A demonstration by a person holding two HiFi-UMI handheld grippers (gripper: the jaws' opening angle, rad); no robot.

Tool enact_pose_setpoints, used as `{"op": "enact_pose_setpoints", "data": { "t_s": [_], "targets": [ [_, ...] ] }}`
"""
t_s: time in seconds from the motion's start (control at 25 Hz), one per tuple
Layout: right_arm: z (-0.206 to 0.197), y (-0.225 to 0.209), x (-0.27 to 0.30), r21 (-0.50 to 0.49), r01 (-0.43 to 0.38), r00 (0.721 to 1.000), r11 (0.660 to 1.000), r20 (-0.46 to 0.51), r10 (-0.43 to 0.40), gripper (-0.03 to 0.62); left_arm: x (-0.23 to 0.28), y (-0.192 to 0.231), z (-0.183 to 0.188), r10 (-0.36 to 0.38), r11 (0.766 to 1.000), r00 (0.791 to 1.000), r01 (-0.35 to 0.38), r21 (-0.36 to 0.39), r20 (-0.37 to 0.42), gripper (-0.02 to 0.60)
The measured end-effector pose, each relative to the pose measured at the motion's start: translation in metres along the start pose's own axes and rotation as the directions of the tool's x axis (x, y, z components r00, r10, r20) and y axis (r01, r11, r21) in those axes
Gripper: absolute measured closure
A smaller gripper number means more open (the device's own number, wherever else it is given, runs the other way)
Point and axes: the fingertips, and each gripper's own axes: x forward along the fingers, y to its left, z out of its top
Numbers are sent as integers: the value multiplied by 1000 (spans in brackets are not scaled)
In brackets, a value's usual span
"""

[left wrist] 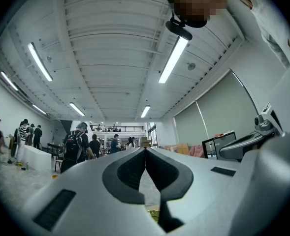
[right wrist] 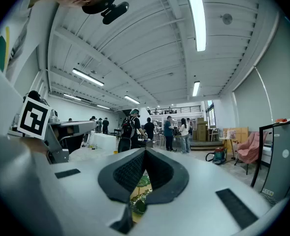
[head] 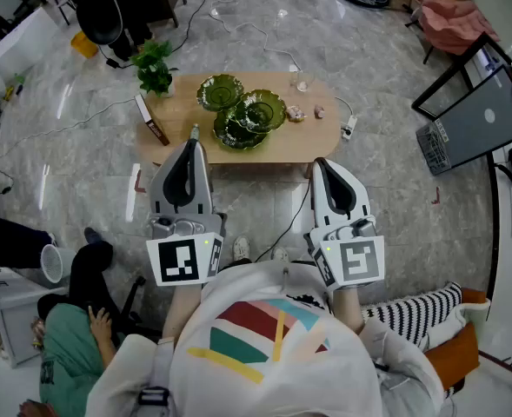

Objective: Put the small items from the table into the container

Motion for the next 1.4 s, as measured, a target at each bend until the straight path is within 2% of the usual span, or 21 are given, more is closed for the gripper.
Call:
{"op": "enact_pose_setpoints", "data": {
  "t_s": [0.28, 0.52, 0.76, 1.08, 1.16, 1.32, 1.4],
  "targets": [
    [2, 8, 0, -6, -37, 999, 999, -10, 37, 582, -2, -2, 5, -12, 999, 1000, 12, 37, 11, 572],
    [7, 7, -7, 27, -20, 1000, 999, 20, 20, 582, 0, -2, 2, -17, 1000, 1000, 17, -19, 7, 572],
    [1, 1, -1, 48, 4, 1000, 999, 4, -4, 582, 1, 6, -4, -5, 1000, 1000, 5, 0, -10, 572],
    [-4, 33, 25, 43, -10, 1000, 999, -8, 10, 582, -14, 56, -15, 22, 1000, 999, -22, 5, -35, 572],
    [-7, 42, 30, 34, -3, 1000, 999, -20, 4, 582, -20, 71, -16, 34, 999, 999, -34, 29, -31, 572],
    [-25, 55, 34, 10, 47, 996, 999, -78, -46, 582, -28, 95, -32, 46, 994, 997, -39, 106, -66, 572],
    [-32, 53, 36, 23, 72, 993, 997, -98, -69, 582, -22, 104, -41, 49, 996, 996, -43, 82, -79, 572]
  ]
}}
